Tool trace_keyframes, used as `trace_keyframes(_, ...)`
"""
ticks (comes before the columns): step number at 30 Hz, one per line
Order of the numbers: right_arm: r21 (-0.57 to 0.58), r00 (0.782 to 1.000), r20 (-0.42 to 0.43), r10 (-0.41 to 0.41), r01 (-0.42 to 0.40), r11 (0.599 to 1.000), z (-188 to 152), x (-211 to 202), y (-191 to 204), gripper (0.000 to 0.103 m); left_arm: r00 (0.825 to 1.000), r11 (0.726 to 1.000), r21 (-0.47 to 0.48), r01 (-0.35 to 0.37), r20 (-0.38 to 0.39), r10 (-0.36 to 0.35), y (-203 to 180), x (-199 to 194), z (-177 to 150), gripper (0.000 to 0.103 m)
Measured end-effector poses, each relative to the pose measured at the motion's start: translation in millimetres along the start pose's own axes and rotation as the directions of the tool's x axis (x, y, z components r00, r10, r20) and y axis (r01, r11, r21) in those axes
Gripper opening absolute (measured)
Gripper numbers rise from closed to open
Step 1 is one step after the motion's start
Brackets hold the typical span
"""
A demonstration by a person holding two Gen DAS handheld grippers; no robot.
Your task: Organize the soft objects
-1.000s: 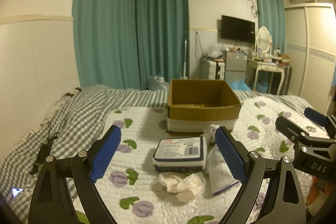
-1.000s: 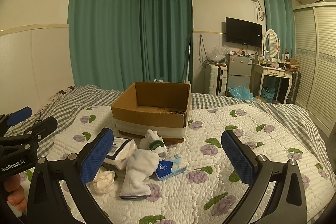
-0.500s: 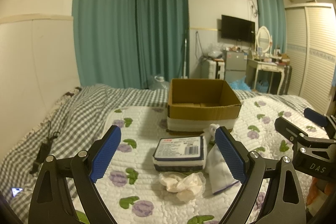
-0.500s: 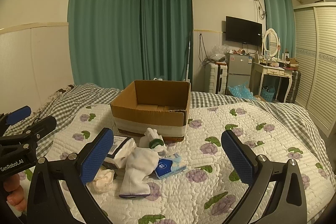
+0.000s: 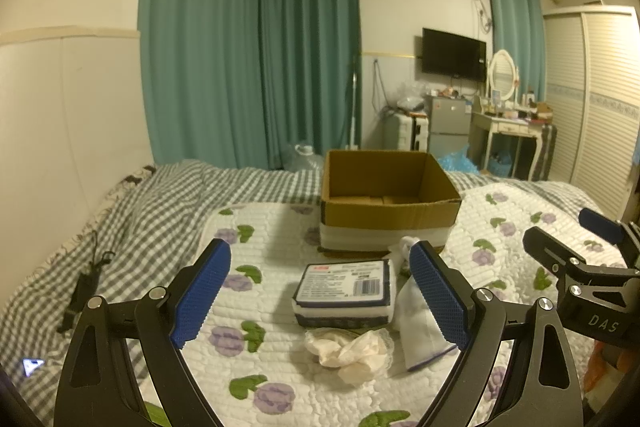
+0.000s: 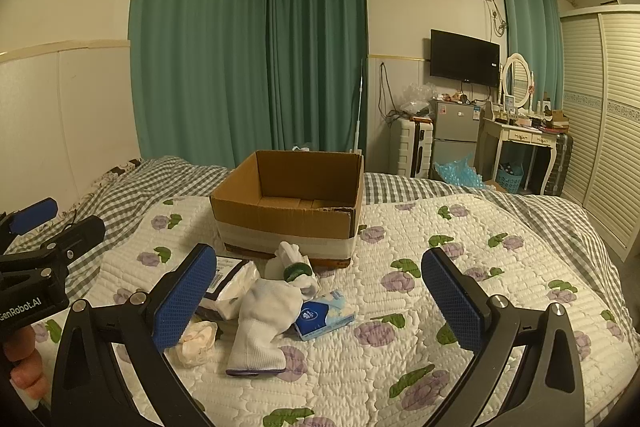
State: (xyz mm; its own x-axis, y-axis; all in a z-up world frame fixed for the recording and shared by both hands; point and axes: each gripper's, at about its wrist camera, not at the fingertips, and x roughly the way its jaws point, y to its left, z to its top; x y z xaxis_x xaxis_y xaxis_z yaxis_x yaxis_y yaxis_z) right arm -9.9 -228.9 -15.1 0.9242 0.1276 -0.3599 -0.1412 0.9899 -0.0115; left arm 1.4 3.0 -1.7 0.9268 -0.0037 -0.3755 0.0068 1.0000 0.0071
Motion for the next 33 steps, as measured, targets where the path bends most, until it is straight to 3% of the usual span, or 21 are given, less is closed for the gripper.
trace_keyframes(33, -0.017, 0.999, -0.033, 0.001, -0.002, 1.0, -7, 10, 1, 0.103, 1.0, 1.0, 0.0, 0.01, 0.022, -0.01, 8, -7, 0, 0.092)
